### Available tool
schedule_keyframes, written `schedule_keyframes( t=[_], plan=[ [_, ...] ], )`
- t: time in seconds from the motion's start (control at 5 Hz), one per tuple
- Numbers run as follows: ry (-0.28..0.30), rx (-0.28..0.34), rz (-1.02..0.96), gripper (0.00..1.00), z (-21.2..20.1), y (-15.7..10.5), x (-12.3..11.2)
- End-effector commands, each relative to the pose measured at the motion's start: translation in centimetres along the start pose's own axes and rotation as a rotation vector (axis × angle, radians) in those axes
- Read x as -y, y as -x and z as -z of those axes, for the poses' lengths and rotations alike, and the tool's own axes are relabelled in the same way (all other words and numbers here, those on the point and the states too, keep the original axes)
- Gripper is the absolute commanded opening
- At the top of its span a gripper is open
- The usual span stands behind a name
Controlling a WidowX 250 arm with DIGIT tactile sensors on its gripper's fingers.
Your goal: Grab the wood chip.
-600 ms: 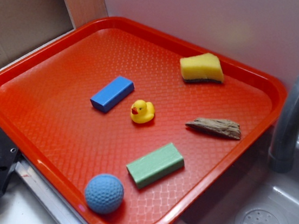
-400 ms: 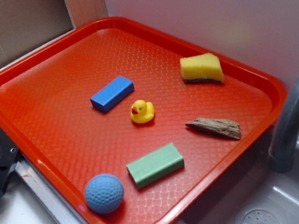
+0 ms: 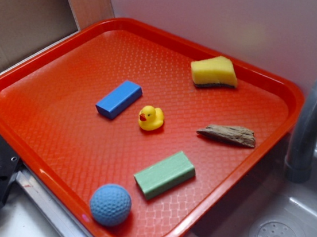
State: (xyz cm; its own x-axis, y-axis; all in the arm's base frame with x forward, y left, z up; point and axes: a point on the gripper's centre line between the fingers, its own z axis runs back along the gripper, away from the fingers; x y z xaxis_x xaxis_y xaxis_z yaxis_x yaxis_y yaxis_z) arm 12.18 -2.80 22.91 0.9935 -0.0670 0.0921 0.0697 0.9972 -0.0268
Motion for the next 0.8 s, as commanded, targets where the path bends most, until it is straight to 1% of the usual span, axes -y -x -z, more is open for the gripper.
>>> schedule_keyframes(
  t=[0.0, 0.4, 0.6],
  plan=[
    [-0.035, 0.004, 0.075, 1.00, 1.0, -0.7, 0.9],
    [-0.035, 0.004, 0.075, 1.00, 1.0, -0.7, 0.9],
    [-0.203, 0.014, 0.341, 1.00, 2.5, -5.9, 4.7]
  ],
)
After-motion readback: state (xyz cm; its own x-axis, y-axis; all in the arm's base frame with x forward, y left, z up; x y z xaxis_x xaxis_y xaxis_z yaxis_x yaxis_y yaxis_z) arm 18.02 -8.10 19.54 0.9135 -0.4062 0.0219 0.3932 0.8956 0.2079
